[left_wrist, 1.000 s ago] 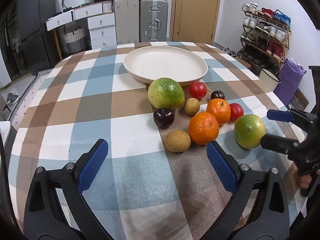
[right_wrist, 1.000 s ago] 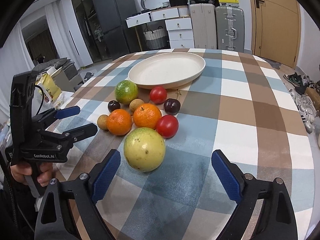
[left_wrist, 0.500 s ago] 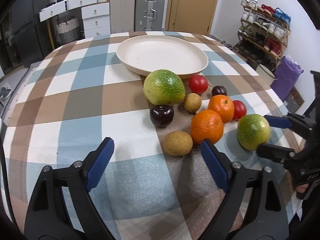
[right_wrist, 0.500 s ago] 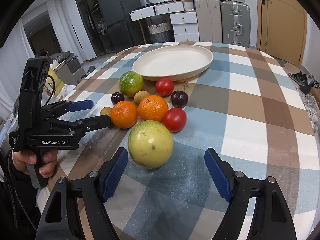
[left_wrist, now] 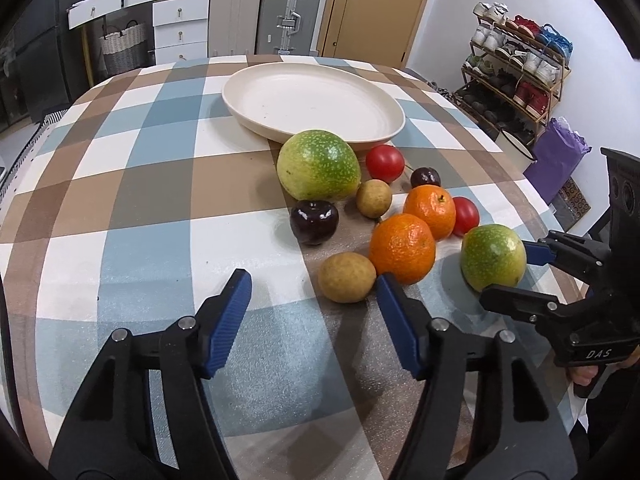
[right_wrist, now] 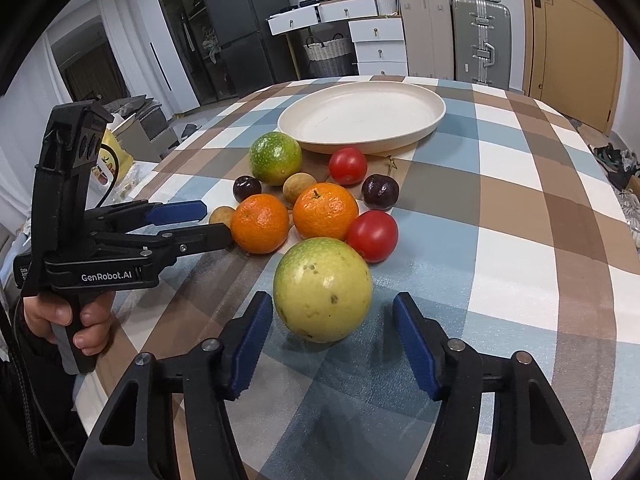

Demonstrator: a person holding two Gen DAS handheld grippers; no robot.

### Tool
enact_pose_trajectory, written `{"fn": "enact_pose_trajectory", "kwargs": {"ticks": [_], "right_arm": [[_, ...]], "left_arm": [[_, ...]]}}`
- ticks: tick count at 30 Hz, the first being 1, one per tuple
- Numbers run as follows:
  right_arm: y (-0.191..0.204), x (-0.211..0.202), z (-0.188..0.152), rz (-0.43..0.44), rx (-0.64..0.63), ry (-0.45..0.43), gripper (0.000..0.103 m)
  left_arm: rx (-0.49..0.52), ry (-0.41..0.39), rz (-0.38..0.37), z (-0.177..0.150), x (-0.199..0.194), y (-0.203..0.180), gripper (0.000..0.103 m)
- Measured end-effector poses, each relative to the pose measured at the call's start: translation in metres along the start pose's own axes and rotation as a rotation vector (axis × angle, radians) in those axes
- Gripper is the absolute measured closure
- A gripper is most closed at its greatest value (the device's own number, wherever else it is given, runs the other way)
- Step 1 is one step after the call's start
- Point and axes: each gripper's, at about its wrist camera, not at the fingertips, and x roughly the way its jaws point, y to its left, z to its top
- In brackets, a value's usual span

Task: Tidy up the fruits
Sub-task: 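Reach the right gripper to the yellow pomelo while the left gripper approaches the brown kiwi, then close the right gripper on the pomelo while the left gripper grasps the kiwi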

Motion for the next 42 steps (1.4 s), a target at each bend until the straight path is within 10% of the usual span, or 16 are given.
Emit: {"fn": "enact_pose_trajectory", "kwargs": {"ticks": [4,9,42], "right_arm": [[0.002,0.001,-0.001,0.001,0.004,0.0,0.048],[0.005,0.001,-0.001,0.009,-0.003,-0.006,0.053],[-0.004,-0.042,0.023,0.042,0.015,-0.186,0.056]], "left_arm": [[-0.004,-0.002,-0.006,0.001,0.001,0.0,0.045],[-0.003,0.0,-0.063,0.0,0.001,-0.003,0.077],[0.015,-0.206,-0.013,0.016,-0.07,-0.007,0.077]]}}
